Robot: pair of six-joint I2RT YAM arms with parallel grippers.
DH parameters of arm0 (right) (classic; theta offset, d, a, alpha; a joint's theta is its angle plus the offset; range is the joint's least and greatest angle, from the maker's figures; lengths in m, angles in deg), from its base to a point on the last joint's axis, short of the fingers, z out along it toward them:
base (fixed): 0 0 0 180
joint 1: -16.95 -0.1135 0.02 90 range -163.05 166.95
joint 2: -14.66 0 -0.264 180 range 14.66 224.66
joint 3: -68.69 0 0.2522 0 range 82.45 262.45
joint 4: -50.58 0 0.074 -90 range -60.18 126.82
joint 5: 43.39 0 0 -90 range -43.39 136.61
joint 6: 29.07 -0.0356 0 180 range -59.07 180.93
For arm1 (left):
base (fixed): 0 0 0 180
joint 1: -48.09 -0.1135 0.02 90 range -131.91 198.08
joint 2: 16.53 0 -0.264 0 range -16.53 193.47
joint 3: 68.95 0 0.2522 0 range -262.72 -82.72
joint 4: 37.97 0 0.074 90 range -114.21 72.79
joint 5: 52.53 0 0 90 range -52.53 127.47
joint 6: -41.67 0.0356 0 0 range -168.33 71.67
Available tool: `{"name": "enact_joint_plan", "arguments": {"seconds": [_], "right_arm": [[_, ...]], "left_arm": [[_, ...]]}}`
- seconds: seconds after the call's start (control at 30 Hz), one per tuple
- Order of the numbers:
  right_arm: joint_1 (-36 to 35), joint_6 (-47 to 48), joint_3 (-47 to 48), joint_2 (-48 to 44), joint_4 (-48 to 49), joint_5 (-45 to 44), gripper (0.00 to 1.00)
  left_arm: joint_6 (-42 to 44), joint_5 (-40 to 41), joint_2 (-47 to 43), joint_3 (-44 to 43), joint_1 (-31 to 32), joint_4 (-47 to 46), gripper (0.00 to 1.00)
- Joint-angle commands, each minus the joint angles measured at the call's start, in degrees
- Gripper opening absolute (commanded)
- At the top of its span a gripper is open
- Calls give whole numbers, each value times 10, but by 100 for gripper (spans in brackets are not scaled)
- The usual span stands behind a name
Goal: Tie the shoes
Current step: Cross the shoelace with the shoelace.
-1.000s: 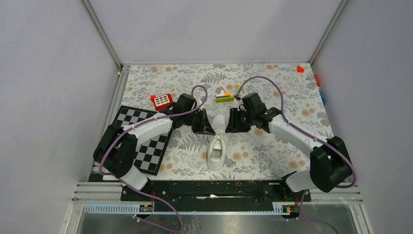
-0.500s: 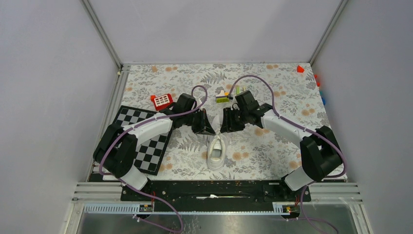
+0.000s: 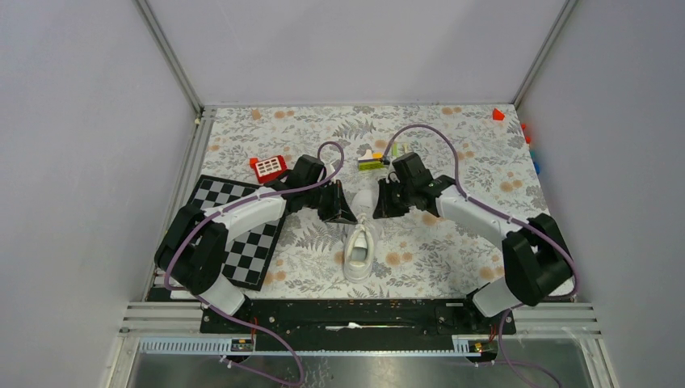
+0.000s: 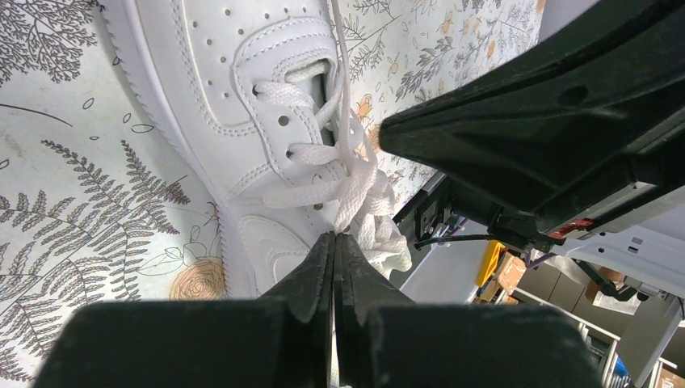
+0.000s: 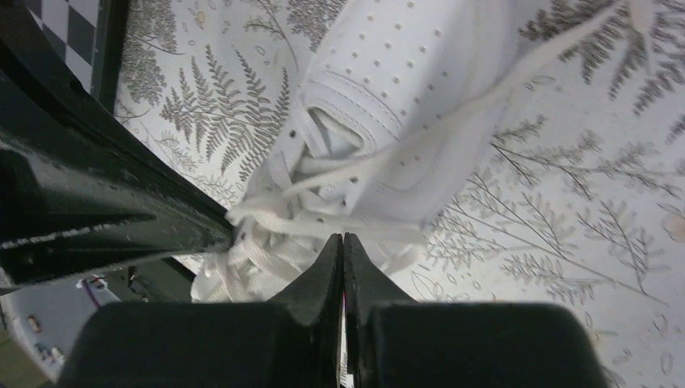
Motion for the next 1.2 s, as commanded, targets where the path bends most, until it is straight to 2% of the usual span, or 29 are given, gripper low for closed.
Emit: {"name": "enact_joint_plan", "arguments": {"seconds": [0.0, 0.13, 0.27, 0.3, 0.33, 0.4, 0.53, 1.17], "right_arm": [[-4, -4, -32, -70, 10, -74, 0], [-5, -3, -58, -102, 10, -99, 0], [-4, 8, -57, -94, 6, -77, 0], [-4, 12, -50, -86, 0, -68, 6], [-4, 15, -44, -77, -6, -59, 19], [-5, 17, -39, -65, 6, -46, 35], [-13, 18, -21, -45, 19, -39, 43], [-29, 74, 31, 11, 14, 28, 47]], "left_arm": [[9, -10, -16, -6, 1, 4, 0], [11, -10, -19, -5, 1, 5, 0], [12, -10, -19, -5, 1, 5, 0], [12, -11, -19, -5, 1, 5, 0], [13, -11, -20, -5, 1, 5, 0], [13, -11, -21, -4, 1, 5, 0], [14, -10, -22, -2, 1, 5, 0], [15, -14, -11, -13, 1, 9, 0]]}}
